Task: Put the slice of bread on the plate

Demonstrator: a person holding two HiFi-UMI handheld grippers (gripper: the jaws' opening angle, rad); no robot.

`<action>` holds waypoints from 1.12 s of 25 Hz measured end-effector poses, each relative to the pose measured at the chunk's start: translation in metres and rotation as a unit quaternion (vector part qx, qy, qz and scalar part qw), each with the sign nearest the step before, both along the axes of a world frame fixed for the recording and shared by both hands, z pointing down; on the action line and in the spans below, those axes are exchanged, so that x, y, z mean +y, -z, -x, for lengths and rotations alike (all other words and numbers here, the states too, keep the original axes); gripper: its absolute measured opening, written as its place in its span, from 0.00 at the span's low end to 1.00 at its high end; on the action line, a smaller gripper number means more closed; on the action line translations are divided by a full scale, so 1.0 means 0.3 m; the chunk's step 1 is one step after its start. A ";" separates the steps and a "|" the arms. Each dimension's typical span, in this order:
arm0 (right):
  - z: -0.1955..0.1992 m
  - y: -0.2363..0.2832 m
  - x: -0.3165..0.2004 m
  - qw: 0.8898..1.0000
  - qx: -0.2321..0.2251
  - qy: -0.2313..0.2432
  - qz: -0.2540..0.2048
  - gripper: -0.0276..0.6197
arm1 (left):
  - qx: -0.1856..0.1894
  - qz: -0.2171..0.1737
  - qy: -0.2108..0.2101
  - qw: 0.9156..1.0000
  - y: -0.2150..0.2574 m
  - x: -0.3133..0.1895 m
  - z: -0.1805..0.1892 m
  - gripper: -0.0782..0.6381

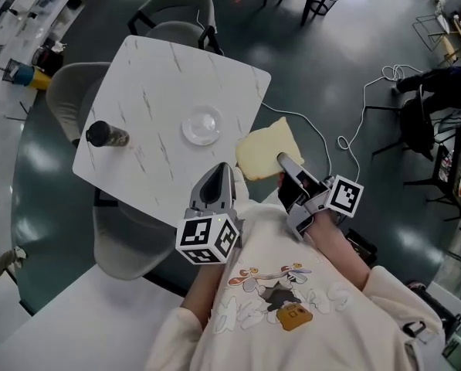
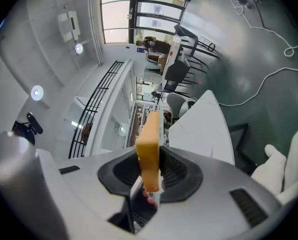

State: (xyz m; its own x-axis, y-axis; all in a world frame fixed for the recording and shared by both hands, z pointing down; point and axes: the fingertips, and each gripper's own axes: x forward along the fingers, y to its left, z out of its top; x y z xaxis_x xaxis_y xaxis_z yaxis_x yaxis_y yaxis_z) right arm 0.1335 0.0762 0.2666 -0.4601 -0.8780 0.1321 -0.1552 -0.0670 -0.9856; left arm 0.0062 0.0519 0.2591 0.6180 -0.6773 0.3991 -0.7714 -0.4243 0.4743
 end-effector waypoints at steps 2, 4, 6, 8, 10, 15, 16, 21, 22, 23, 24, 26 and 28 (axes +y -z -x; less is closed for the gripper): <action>0.029 -0.002 -0.038 1.000 0.006 0.010 0.001 0.19 | -0.001 0.011 0.003 1.000 -0.027 -0.038 0.022 0.12; 0.047 -0.019 -0.073 1.000 0.005 0.019 0.011 0.19 | -0.002 0.024 0.011 1.000 -0.055 -0.069 0.040 0.12; 0.050 -0.041 -0.101 0.999 0.006 0.027 0.024 0.19 | -0.003 0.036 0.018 0.999 -0.078 -0.086 0.050 0.12; 0.050 -0.067 -0.133 0.999 0.008 0.035 0.034 0.19 | -0.006 0.042 0.025 0.999 -0.092 -0.110 0.058 0.12; 0.061 -0.089 -0.165 0.998 0.007 0.046 0.043 0.19 | -0.006 0.047 0.038 0.998 -0.103 -0.131 0.071 0.12; 0.100 -0.124 -0.212 0.994 0.005 0.095 0.056 0.19 | -0.014 0.064 0.063 0.996 -0.150 -0.152 0.085 0.12; 0.105 -0.130 -0.225 0.993 0.007 0.104 0.059 0.19 | -0.015 0.066 0.068 0.995 -0.158 -0.160 0.089 0.12; 0.144 -0.166 -0.292 0.987 0.013 0.141 0.071 0.19 | -0.026 0.073 0.100 0.992 -0.205 -0.200 0.140 0.12; 0.154 -0.176 -0.298 0.985 0.015 0.155 0.076 0.19 | -0.027 0.076 0.106 0.991 -0.215 -0.202 0.149 0.12; 0.166 -0.187 -0.301 0.982 0.018 0.171 0.080 0.19 | -0.027 0.079 0.112 0.990 -0.225 -0.204 0.157 0.12; 0.179 -0.198 -0.304 0.978 0.022 0.189 0.084 0.19 | -0.027 0.081 0.117 0.989 -0.235 -0.208 0.166 0.12; 0.211 -0.220 -0.312 0.970 0.026 0.223 0.091 0.19 | -0.026 0.080 0.127 0.988 -0.255 -0.218 0.185 0.12; 0.244 -0.242 -0.313 0.963 0.025 0.251 0.096 0.19 | -0.024 0.083 0.140 0.986 -0.282 -0.215 0.207 0.12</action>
State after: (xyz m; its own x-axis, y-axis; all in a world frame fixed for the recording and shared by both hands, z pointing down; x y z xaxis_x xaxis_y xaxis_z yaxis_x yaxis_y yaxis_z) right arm 0.0602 -0.0178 0.3392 -0.8093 -0.5033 0.3026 -0.2619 -0.1520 -0.9531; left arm -0.0557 -0.0126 0.3435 0.3941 -0.7415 0.5431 -0.8706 -0.1118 0.4791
